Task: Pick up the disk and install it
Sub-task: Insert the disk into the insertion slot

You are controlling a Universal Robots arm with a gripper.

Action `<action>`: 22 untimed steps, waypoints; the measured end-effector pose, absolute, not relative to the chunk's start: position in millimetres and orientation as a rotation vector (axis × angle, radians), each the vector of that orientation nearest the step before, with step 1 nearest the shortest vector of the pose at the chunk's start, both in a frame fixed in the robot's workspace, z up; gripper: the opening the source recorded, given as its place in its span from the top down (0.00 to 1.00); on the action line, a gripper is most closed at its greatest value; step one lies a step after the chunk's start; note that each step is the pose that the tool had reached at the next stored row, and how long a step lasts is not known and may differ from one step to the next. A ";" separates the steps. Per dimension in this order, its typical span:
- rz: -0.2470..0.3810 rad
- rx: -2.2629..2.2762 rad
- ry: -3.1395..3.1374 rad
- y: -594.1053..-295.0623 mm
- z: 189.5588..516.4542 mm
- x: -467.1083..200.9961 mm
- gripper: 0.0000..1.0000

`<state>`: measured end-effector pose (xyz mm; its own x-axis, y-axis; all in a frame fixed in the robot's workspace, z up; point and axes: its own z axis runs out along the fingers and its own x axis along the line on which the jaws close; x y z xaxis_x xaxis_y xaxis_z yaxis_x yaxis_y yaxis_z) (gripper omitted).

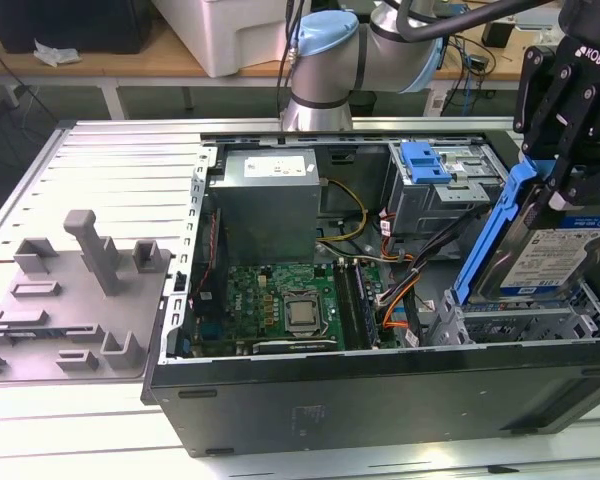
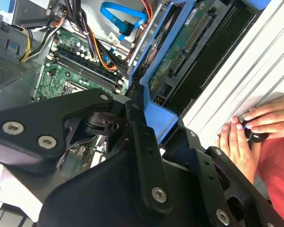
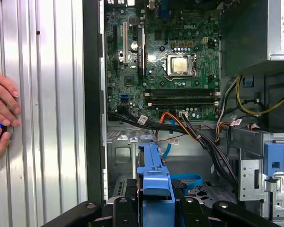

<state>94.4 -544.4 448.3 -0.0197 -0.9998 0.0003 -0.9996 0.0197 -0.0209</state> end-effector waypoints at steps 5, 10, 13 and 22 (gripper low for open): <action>-0.024 -2.186 2.236 -544.4 448.2 94.3 0.63; -0.024 -2.190 2.233 -544.4 448.1 93.7 0.63; -0.024 -2.189 2.233 -544.3 447.9 93.7 0.63; -0.024 -2.190 2.233 -544.4 445.4 93.8 0.63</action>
